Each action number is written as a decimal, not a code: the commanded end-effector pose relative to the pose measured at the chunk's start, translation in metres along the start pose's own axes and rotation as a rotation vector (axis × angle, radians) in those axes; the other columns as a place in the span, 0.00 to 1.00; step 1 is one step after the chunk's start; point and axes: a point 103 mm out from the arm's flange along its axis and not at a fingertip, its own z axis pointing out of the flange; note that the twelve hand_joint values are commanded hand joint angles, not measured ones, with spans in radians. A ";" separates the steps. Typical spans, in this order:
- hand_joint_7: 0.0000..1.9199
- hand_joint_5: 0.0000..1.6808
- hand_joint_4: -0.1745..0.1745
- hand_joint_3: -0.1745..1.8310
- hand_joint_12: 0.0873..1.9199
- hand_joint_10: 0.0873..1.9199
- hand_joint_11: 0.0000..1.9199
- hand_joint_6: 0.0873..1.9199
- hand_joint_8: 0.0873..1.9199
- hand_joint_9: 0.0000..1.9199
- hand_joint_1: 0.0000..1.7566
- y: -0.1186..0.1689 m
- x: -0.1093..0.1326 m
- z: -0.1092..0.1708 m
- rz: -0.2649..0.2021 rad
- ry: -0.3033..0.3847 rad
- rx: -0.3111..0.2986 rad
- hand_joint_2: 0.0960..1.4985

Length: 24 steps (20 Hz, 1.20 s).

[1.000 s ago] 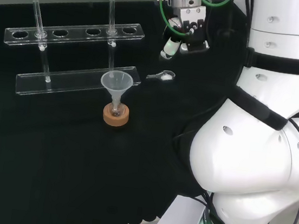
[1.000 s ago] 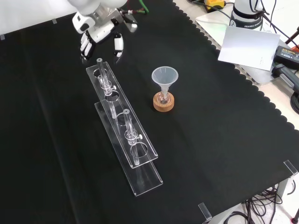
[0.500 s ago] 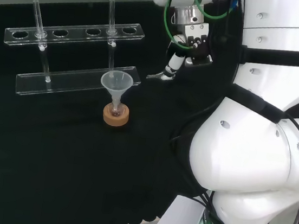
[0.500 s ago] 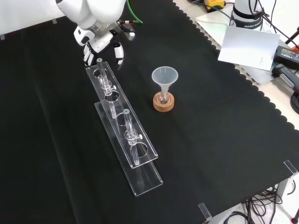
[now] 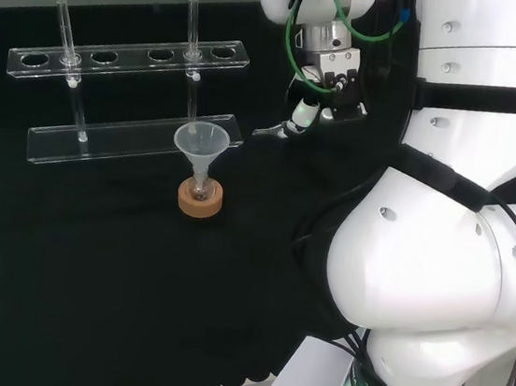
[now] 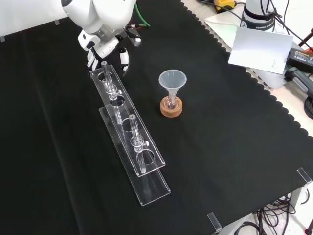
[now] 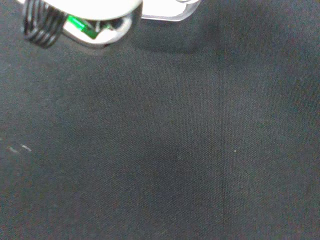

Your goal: Pick up the weighing funnel.

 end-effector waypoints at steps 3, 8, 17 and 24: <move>0.19 0.36 0.43 0.38 0.65 0.25 0.27 0.00 0.31 0.34 0.55 0.009 0.000 0.010 -0.019 -0.049 -0.030 0.33; 0.20 0.37 0.44 0.39 0.65 0.24 0.28 0.01 0.31 0.35 0.55 0.016 0.000 0.013 -0.027 -0.089 -0.028 0.33; 0.21 0.39 0.45 0.39 0.65 0.24 0.29 0.02 0.31 0.36 0.56 0.023 0.004 0.013 -0.037 -0.131 -0.045 0.32; 0.22 0.41 0.47 0.39 0.64 0.24 0.29 0.04 0.31 0.37 0.56 0.028 0.006 0.014 -0.036 -0.144 -0.027 0.32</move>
